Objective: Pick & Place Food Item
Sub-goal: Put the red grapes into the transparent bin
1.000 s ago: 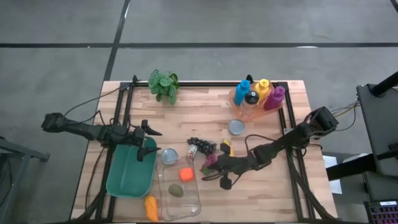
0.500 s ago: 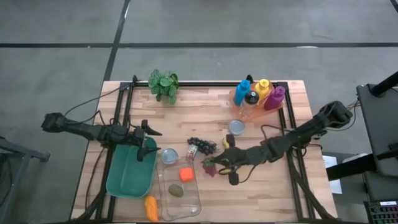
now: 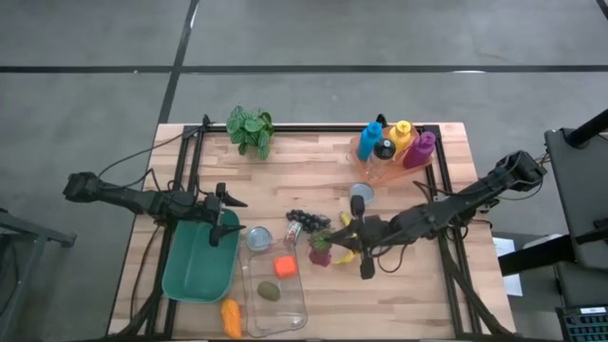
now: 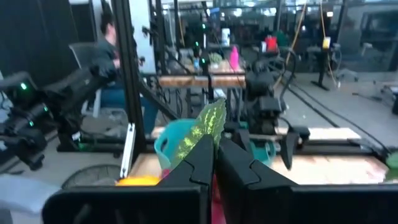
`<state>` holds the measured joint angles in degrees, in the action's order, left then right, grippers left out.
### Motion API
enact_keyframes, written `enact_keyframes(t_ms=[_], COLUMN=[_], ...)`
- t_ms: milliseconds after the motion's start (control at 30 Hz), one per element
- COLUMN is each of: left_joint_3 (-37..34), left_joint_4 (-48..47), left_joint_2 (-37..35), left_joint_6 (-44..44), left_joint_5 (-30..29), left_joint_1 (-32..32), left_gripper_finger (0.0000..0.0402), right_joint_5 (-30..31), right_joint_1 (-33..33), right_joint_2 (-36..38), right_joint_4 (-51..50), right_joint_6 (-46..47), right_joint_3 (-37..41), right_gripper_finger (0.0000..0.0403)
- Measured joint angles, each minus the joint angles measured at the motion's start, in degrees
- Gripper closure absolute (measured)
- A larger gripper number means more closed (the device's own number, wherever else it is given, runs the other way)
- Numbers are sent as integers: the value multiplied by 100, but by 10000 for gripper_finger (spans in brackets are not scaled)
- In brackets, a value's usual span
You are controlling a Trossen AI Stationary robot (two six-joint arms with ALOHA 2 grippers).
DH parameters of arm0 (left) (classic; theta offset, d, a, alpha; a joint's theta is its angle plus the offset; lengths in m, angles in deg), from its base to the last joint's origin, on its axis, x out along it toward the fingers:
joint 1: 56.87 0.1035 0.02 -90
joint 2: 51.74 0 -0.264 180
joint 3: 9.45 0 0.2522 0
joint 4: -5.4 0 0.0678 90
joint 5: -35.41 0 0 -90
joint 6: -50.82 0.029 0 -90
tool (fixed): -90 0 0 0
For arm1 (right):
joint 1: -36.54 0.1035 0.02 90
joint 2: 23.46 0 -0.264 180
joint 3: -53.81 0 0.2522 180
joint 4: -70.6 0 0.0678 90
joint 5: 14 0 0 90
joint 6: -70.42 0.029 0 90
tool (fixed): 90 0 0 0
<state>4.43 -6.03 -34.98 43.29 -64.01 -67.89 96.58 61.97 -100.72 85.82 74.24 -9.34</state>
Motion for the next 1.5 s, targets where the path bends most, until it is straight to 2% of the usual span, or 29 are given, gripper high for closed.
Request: enact_keyframes(t_ms=[133, 367, 500, 700, 967, 1233, 1333, 1500], left_joint_3=[1, 2, 2, 2, 1, 2, 1, 2], left_joint_4=[0, 0, 0, 0, 0, 0, 0, 0], left_joint_2=[-1, 0, 0, 0, -1, -2, -4, -4], left_joint_6=[0, 0, 0, 0, 0, 0, 0, 0], left_joint_5=[0, 1, 0, -1, 0, 1, 1, -1], left_joint_1=[2, 0, 0, 0, 1, 0, 1, 1], left_gripper_finger=[66, 66, 66, 66, 66, 66, 66, 66], right_joint_5=[-69, -991, -1213, -1678, -1611, -1792, -2091, -2131], right_joint_1=[0, -44, -113, -132, -180, -314, -422, -576], right_joint_2=[-60, -403, -656, -1363, -2416, -2950, -3102, -3285], right_joint_4=[337, 1241, 1489, 1476, 1034, 698, 700, 738], right_joint_6=[7, 46, 126, -208, -657, 103, 571, 1308], right_joint_3=[0, 0, -88, -905, -2169, -2736, -2736, -2628], right_gripper_finger=[395, 395, 395, 395, 395, 395, 395, 395])
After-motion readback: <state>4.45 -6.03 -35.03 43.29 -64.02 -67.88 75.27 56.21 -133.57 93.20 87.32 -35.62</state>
